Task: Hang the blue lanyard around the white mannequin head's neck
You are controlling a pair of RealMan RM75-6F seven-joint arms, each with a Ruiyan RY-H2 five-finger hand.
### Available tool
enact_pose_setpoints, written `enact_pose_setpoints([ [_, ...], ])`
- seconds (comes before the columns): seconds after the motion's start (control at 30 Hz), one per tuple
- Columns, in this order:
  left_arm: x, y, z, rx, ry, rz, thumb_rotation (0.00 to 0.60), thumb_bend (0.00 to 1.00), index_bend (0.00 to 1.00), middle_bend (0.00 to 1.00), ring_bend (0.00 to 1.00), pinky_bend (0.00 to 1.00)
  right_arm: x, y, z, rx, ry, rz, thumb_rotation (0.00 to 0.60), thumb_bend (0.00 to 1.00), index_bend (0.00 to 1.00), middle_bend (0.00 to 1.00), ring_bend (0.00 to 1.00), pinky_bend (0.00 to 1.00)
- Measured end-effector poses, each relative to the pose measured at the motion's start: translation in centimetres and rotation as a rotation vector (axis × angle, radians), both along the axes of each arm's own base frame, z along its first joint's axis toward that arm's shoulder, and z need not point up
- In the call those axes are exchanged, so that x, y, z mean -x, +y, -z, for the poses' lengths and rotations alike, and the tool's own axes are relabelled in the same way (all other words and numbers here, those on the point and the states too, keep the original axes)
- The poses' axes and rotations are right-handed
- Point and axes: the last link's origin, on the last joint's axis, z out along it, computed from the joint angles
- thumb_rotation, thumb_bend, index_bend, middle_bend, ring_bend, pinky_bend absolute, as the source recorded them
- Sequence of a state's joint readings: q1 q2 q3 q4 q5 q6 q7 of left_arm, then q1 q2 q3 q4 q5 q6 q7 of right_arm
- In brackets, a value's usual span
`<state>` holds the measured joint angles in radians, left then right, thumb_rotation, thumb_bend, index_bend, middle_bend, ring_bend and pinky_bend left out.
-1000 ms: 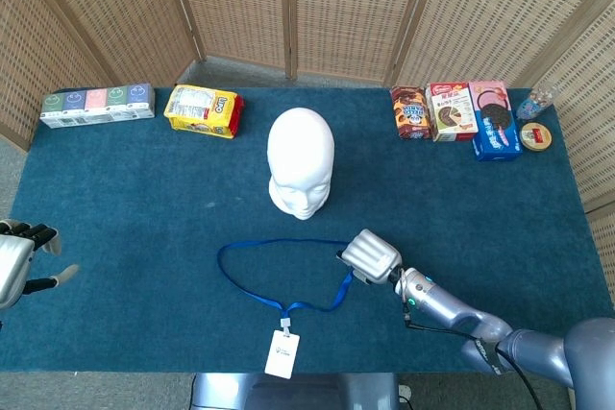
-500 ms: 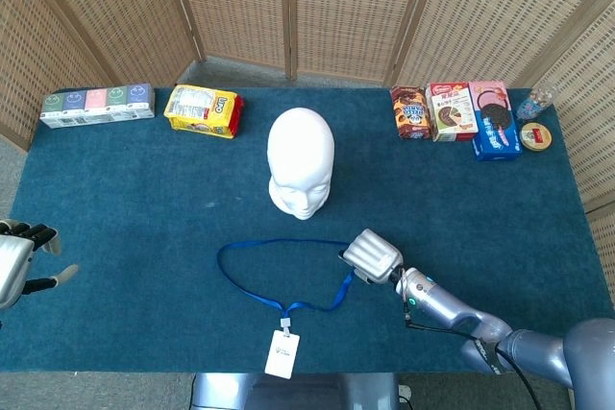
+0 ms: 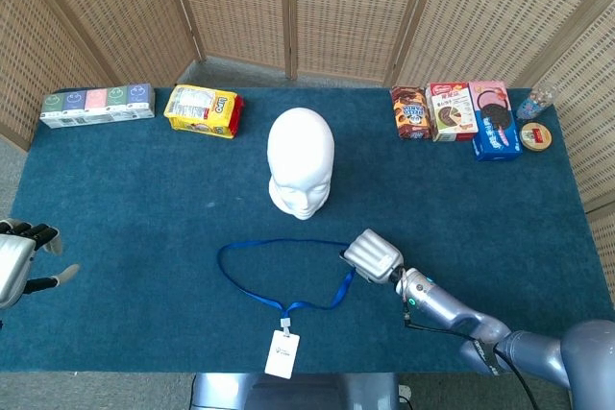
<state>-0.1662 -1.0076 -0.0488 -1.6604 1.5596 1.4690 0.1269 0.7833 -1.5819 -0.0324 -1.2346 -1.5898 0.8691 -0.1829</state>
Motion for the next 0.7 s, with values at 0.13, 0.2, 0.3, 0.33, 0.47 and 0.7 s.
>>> enact_pose_setpoints([
  [0.13, -0.2, 0.2, 0.0, 0.001, 0.000, 0.010, 0.467, 0.15, 0.61, 0.58, 0.54, 0.38, 0.0, 0.0, -0.4, 0.008, -0.017, 0.007, 0.600, 0.47, 0.57, 1.00, 1.00, 1.00],
  [0.2, -0.3, 0.3, -0.1, 0.004, 0.004, 0.019, 0.465, 0.15, 0.61, 0.58, 0.54, 0.38, -0.1, -0.1, -0.6, 0.010, -0.025, 0.011, 0.600, 0.47, 0.57, 1.00, 1.00, 1.00],
  [0.3, -0.5, 0.7, 0.0, 0.019, 0.017, 0.037, 0.463, 0.15, 0.61, 0.58, 0.55, 0.38, -0.1, 0.0, -0.9, 0.016, -0.034, 0.014, 0.600, 0.48, 0.57, 1.00, 1.00, 1.00],
  [0.33, -0.6, 0.8, 0.1, 0.026, 0.022, 0.045, 0.464, 0.15, 0.61, 0.58, 0.55, 0.38, -0.1, 0.1, -1.0, 0.017, -0.037, 0.015, 0.600, 0.48, 0.57, 1.00, 1.00, 1.00],
  [0.47, -1.2, 1.6, 0.5, 0.070, 0.048, 0.078, 0.465, 0.15, 0.60, 0.59, 0.61, 0.42, 0.0, 0.3, -1.2, 0.018, -0.044, 0.020, 0.600, 0.48, 0.57, 1.00, 1.00, 1.00],
  [0.7, -2.3, 3.2, 1.8, 0.170, 0.091, 0.150, 0.466, 0.15, 0.60, 0.81, 0.83, 0.58, -0.3, 0.5, -1.5, 0.023, -0.053, 0.018, 0.600, 0.48, 0.58, 1.00, 1.00, 1.00],
])
